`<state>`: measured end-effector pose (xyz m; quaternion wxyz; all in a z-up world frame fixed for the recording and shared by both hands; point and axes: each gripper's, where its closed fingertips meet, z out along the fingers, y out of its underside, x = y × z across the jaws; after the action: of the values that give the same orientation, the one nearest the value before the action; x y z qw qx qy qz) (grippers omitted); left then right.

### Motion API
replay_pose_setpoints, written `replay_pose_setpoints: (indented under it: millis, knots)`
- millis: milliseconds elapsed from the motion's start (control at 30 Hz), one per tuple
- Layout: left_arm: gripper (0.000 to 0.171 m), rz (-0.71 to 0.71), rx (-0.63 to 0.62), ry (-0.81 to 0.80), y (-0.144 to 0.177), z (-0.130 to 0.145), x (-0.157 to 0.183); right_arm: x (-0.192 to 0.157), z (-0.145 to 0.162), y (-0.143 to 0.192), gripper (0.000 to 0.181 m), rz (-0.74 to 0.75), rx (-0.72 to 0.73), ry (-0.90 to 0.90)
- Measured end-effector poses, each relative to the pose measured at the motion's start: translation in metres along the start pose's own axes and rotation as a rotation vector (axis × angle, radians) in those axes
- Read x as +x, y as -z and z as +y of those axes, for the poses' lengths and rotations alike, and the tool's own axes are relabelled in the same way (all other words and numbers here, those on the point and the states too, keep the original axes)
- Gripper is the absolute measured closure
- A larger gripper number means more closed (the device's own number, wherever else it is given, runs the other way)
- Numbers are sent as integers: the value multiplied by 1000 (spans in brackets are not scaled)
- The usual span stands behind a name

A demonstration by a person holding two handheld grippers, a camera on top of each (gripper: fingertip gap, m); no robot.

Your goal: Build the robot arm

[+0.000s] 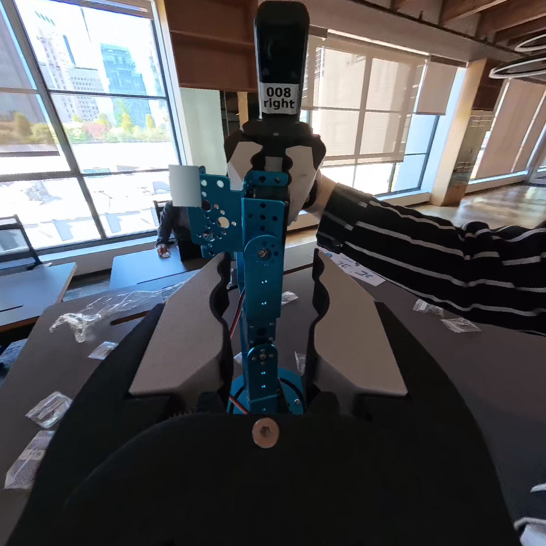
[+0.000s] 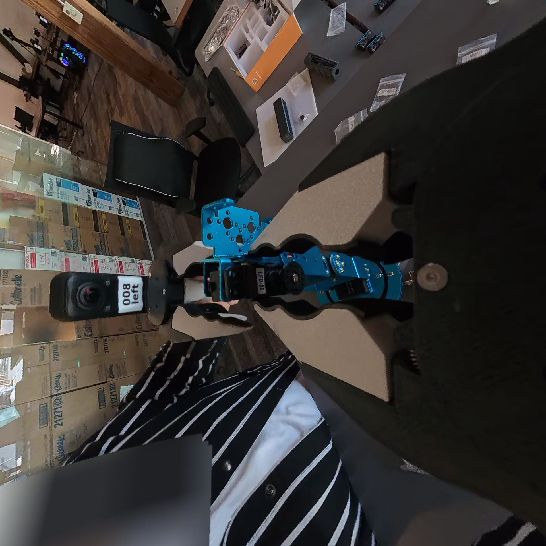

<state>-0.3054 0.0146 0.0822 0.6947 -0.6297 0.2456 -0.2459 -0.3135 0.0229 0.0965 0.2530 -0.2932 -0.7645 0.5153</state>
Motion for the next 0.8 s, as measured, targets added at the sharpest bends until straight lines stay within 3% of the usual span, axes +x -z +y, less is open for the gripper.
replay_pose_setpoints:
  millis: [167,267,367,633,700,800]
  knots:
    - [146,-2,71,-45,-5,-6,-4,0,-4,-1,155,-41,4,20]
    - [142,-8,102,-69,-4,-6,-5,2,-5,-3,155,-62,3,5]
    - [122,-63,97,-88,-5,-1,-11,2,-5,-4,155,-85,30,-14]
    - [132,-148,129,-164,-7,-2,-16,4,-8,-5,156,-122,122,-35]
    - [145,-130,141,-182,-6,-1,-10,3,-9,-4,156,-126,139,-39]
    - [146,-147,146,-181,-5,-1,-10,4,-9,-5,156,-126,152,-40]
